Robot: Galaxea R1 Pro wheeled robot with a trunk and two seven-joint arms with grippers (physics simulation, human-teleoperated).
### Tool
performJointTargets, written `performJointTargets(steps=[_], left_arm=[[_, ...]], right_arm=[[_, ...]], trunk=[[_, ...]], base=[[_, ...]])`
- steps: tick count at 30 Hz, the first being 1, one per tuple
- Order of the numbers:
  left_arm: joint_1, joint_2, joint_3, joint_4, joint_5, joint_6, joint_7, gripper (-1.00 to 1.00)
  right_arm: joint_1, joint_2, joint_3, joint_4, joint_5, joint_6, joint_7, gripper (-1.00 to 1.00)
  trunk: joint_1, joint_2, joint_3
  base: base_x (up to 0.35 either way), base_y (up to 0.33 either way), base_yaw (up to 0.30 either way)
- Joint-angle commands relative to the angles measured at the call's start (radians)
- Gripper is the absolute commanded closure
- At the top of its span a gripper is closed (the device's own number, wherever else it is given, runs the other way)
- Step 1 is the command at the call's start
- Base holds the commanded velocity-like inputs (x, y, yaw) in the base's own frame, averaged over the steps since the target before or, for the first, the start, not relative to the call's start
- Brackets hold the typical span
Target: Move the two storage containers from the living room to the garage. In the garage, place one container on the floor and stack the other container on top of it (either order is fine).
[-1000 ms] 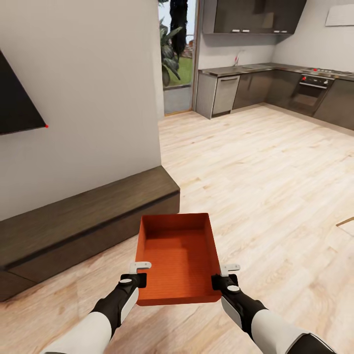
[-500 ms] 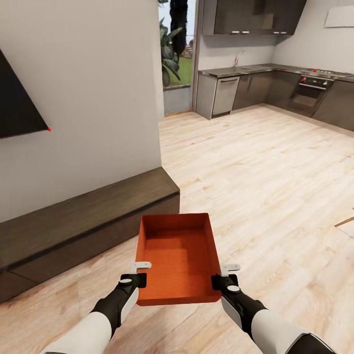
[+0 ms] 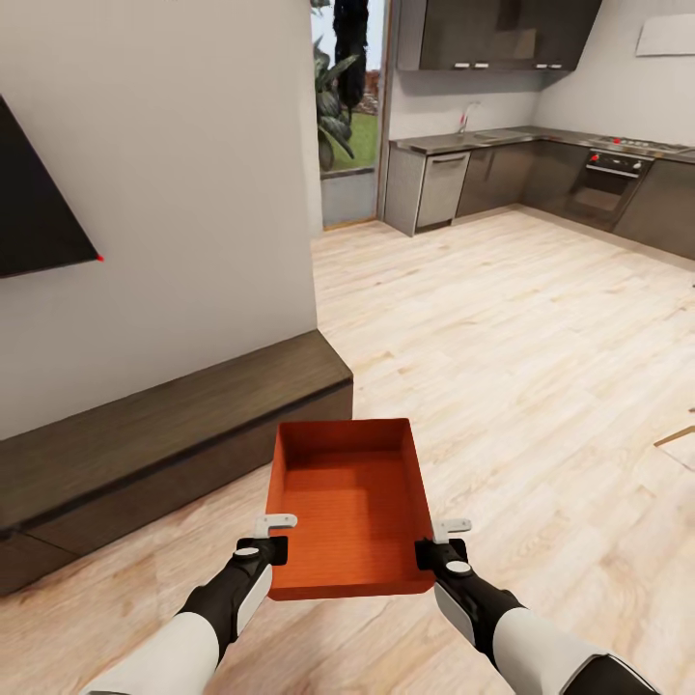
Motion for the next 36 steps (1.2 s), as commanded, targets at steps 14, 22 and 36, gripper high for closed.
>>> performJointTargets(steps=[14, 22, 36], left_arm=[[-0.001, 0.013, -0.008, -0.005, 0.000, 0.005, 0.012, 1.00], [-0.001, 0.013, -0.008, -0.005, 0.000, 0.005, 0.013, 1.00], [-0.001, 0.013, -0.007, -0.005, 0.000, 0.005, 0.013, 1.00]], right_arm=[[0.000, -0.013, 0.029, 0.043, -0.023, 0.004, -0.010, 1.00], [0.000, -0.012, 0.029, 0.042, -0.025, 0.001, -0.011, 1.00], [0.000, -0.014, 0.028, 0.042, -0.025, 0.000, -0.012, 1.00]], trunk=[[-0.027, 0.048, 0.021], [-0.027, 0.048, 0.019], [-0.027, 0.048, 0.012]], base=[[0.000, 0.000, 0.000], [0.000, 0.000, -0.142], [0.000, 0.000, -0.257]])
